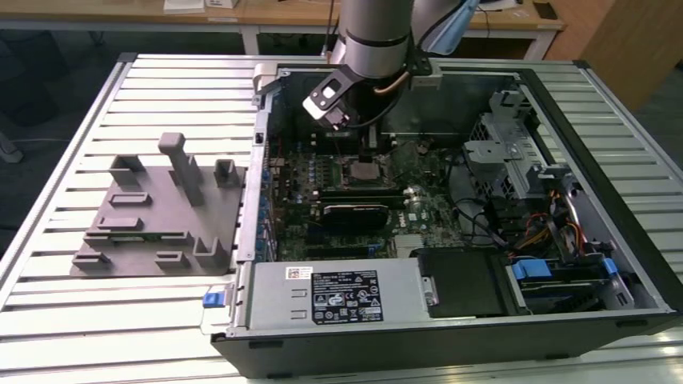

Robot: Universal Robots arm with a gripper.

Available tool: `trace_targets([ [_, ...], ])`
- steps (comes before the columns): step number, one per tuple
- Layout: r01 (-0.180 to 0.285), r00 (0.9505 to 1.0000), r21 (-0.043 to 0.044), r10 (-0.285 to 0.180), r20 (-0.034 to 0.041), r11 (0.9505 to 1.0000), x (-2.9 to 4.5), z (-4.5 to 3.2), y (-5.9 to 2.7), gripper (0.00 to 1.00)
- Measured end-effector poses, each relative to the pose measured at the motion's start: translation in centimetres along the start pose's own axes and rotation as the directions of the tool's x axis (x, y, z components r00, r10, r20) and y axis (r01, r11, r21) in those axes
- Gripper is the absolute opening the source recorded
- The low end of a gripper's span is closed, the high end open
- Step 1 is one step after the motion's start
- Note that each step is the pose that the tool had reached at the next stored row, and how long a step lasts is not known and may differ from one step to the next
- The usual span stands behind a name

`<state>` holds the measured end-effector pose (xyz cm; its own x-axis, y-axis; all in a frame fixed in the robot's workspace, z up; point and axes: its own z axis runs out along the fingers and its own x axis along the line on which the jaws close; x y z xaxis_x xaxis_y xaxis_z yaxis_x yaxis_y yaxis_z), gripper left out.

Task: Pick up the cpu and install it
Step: 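Place the cpu into insertion slot, then close the cpu cover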

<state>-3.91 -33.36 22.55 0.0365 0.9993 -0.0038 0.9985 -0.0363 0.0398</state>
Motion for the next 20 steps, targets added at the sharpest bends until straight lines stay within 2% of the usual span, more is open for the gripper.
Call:
trace_targets([
  [7, 0.000, 1.0000, -0.0001, 0.000, 0.0000, 1.0000, -0.01, -2.36, 0.09, 0.11],
  [12, 0.000, 1.0000, -0.0002, 0.000, 0.0001, 1.0000, -0.02, -3.61, 0.14, 0.11],
  [20, 0.000, 1.0000, -0.0002, 0.000, 0.0000, 1.0000, -0.02, -3.93, 0.16, 0.11],
])
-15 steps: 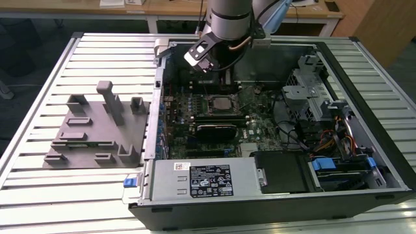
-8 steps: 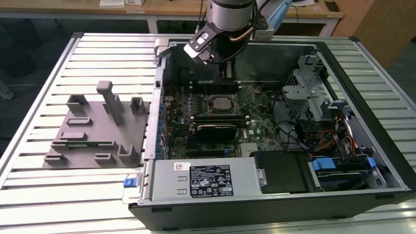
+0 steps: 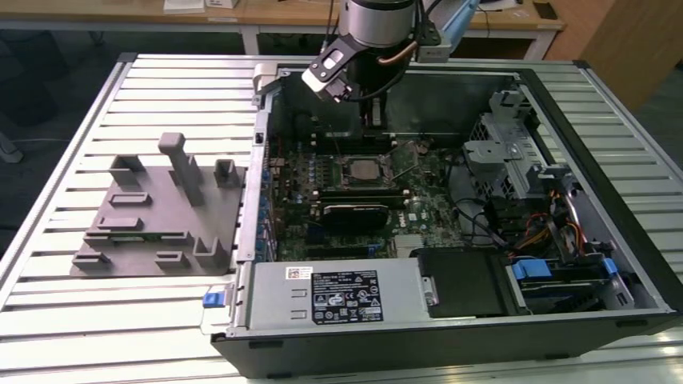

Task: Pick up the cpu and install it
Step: 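Close the cpu cover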

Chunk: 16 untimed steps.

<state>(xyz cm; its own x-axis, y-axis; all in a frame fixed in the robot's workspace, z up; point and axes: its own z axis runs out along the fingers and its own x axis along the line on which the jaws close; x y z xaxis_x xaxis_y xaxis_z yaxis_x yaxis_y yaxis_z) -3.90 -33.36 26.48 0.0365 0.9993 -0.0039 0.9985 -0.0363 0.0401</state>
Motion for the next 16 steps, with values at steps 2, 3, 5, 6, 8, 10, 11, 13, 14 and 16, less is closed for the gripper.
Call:
trace_targets([
  [2, 0.000, 1.0000, 0.0000, 0.000, 0.0000, 1.0000, 0.00, 0.00, 0.02, 0.11],
  [3, 0.000, 1.0000, 0.0002, 0.000, 0.0002, 1.0000, 0.00, -0.01, 0.06, 0.11],
  [5, 0.000, 1.0000, 0.0001, 0.000, 0.0001, 1.0000, 0.00, 0.00, 0.16, 0.11],
  [6, 0.000, 1.0000, 0.0001, 0.000, 0.0001, 1.0000, 0.01, 0.01, 0.21, 0.11],
  [8, 0.000, 1.0000, 0.0001, 0.000, 0.0001, 1.0000, 0.01, 0.01, 0.30, 0.11],
  [10, 0.000, 1.0000, 0.0000, 0.000, 0.0000, 1.0000, 0.01, 0.02, 0.40, 0.11],
  [11, 0.000, 1.0000, 0.0001, 0.000, 0.0000, 1.0000, 0.01, 0.02, 0.45, 0.11],
  [13, 0.000, 1.0000, 0.0000, 0.000, 0.0000, 1.0000, 0.02, 0.02, 0.54, 0.11],
  [14, 0.000, 1.0000, 0.0000, 0.000, 0.0000, 1.0000, 0.02, 0.02, 0.59, 0.11],
  [16, 0.000, 1.0000, 0.0000, 0.000, 0.0000, 1.0000, 0.02, 0.03, 0.69, 0.11],
])
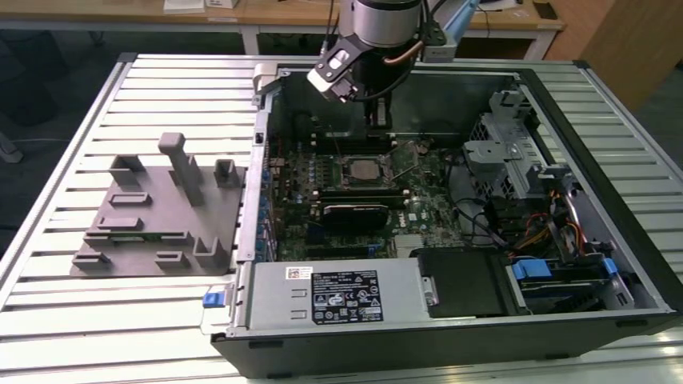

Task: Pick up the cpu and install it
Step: 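Close the cpu cover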

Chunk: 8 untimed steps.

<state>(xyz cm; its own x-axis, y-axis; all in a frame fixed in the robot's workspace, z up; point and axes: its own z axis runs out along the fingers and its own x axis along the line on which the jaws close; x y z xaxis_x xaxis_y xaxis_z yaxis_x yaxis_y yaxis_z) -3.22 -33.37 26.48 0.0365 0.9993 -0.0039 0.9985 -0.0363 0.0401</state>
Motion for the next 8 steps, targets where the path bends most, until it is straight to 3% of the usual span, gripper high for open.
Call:
trace_targets([
  [8, 0.000, 1.0000, 0.0001, 0.000, 0.0000, 1.0000, 0.02, 0.02, 0.51, 0.11],
])
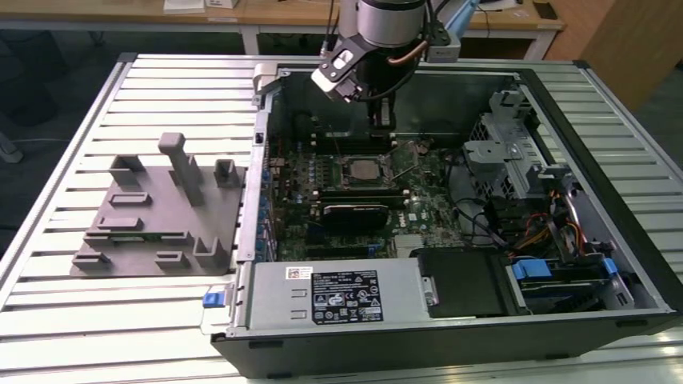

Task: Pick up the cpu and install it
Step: 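Close the cpu cover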

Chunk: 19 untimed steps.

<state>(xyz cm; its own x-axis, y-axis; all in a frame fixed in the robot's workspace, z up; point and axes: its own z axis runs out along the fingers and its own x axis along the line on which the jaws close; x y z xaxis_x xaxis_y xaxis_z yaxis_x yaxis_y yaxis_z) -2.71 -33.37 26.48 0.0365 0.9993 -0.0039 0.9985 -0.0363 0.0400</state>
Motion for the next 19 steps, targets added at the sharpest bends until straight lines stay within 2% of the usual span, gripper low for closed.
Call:
trace_targets([
  [19, 0.000, 1.0000, 0.0000, 0.000, 0.0000, 1.0000, 0.07, 0.08, 1.95, 0.11],
])
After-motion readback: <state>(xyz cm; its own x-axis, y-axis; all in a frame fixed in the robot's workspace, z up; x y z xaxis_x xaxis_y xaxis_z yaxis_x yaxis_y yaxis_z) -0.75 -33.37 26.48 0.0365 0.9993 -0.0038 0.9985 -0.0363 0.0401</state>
